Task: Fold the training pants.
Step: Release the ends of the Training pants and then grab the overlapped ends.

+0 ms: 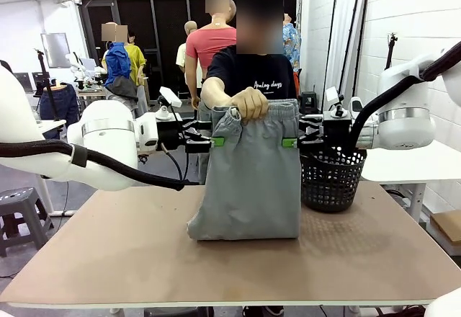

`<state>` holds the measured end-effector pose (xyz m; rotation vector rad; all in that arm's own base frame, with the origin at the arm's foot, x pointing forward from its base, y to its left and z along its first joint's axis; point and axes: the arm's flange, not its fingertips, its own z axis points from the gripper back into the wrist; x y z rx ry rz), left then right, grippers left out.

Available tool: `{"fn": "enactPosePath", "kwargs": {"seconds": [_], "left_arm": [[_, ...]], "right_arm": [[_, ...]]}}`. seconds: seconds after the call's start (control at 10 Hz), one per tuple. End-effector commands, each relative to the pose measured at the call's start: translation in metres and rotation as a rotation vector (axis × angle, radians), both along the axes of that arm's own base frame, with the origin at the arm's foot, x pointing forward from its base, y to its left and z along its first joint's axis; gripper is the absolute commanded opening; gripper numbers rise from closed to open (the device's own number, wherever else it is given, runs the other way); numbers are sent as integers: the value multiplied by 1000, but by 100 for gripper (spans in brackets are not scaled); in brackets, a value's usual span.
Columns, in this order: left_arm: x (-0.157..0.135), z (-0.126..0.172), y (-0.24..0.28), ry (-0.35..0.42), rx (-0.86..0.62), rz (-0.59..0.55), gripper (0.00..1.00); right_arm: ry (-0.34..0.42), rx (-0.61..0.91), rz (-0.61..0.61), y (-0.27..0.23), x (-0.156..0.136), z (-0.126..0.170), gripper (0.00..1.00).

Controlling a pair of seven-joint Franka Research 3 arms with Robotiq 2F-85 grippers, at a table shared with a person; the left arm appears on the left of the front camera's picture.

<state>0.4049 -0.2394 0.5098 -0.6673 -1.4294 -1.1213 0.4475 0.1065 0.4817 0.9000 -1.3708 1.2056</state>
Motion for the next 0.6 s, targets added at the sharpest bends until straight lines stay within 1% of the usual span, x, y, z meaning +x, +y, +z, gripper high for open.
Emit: {"fn": "enactPosePath", "kwargs": {"seconds": [0.0, 0.1, 0.2, 0.4, 0.5], "left_arm": [[2, -9, -2, -25, -17, -20, 100], [2, -10, -4, -23, -38, -117, 100], [6, -13, -6, -11, -36, -186, 100], [11, -10, -10, -8, -29, -262, 100], [13, -9, -11, 1, -42, -306, 100]], "right_arm": [[-5, 32, -24, 4, -3, -2, 100], [8, 53, 20, 5, -4, -2, 100], [18, 84, 59, 6, -4, -2, 100], [64, 93, 120, 10, -4, -2, 100], [102, 99, 156, 10, -4, -3, 100]]}}
